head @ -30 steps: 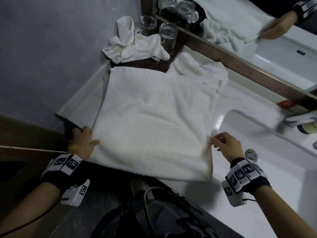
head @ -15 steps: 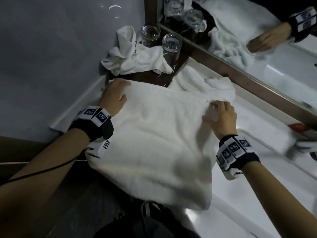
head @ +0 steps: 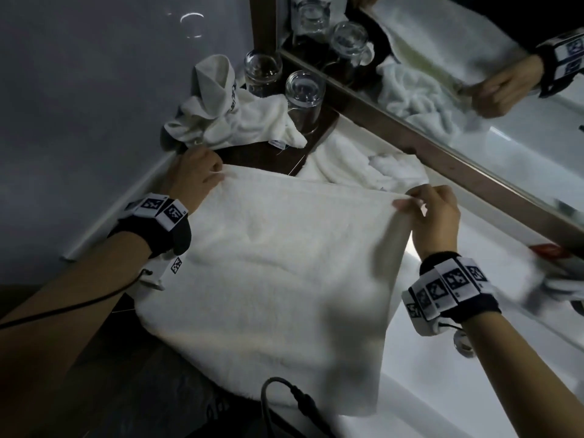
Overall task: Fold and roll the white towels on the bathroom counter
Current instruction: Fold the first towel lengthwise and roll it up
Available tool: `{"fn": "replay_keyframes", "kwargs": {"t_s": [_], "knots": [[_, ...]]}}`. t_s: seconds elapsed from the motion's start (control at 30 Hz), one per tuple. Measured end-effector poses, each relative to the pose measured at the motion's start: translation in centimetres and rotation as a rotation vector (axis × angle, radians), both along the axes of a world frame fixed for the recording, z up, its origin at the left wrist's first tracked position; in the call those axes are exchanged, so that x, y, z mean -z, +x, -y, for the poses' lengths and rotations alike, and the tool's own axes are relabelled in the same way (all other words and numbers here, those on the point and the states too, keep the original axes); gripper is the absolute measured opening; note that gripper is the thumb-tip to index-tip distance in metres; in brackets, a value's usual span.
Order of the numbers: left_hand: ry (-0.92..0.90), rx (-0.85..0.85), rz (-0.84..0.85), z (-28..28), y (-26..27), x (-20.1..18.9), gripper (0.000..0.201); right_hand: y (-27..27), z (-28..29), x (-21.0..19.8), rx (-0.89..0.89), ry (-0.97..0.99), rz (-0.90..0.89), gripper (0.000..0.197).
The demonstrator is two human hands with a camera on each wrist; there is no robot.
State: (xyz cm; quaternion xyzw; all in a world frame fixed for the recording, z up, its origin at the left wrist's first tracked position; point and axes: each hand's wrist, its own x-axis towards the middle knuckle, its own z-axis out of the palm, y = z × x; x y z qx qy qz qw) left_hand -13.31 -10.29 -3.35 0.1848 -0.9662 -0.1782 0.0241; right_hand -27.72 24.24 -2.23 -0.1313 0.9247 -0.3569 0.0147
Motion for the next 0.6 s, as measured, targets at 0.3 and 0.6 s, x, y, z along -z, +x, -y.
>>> {"fn": "replay_keyframes", "kwargs": {"t_s": [0.3, 0.6], "knots": [[0.081, 0.007, 0.066, 1.3, 0.0, 0.8, 0.046, 0.1, 0.2, 1.9, 0.032, -0.044, 0.188, 0.032], [-0.245, 0.202, 0.227, 0.5, 0.3, 1.2, 0.019, 1.2, 0.5, 1.9, 0.03, -0.009, 0.258, 0.026]]}}
